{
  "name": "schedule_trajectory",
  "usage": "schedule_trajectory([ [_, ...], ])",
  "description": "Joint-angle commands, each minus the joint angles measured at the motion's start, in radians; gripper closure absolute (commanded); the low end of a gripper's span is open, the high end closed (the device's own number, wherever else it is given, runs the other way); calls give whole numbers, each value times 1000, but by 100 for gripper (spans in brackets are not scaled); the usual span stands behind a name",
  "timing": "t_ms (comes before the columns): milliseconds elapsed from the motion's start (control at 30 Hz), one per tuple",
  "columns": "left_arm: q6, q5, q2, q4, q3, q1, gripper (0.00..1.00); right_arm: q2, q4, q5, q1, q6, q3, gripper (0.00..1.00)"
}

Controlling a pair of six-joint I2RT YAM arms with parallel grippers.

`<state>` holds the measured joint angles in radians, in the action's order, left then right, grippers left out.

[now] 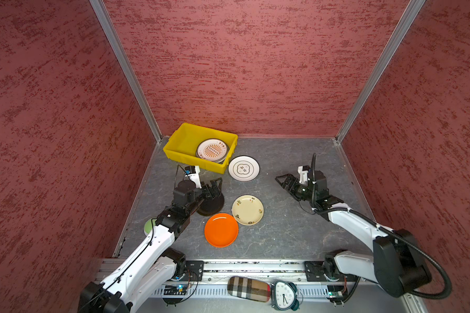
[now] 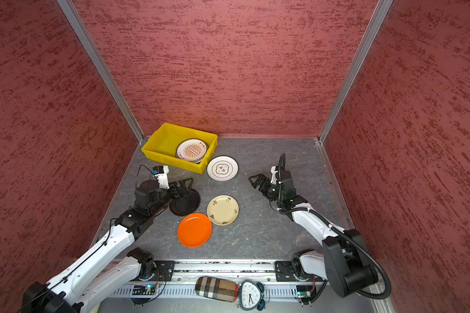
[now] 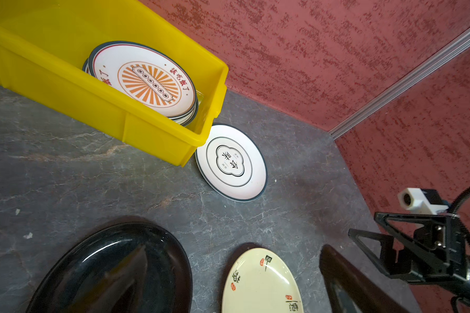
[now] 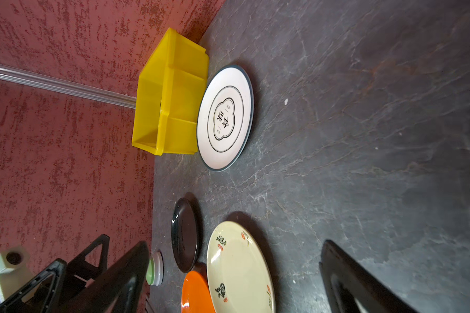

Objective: Place the plates into the plastic bin on the countertop
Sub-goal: 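Raise the left gripper from the bin while the right gripper reaches the white cloud-emblem plate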

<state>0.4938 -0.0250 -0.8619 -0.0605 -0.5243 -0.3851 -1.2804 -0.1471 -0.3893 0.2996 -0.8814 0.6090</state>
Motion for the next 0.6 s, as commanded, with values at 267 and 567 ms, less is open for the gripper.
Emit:
schedule_trajectory([
  [267, -60, 17, -80, 85, 35, -3, 1, -371, -90, 14, 5, 118, 266, 1],
  [567, -35, 0, -102, 159, 77, 1, 1, -606, -151, -33, 5, 95, 424, 7],
])
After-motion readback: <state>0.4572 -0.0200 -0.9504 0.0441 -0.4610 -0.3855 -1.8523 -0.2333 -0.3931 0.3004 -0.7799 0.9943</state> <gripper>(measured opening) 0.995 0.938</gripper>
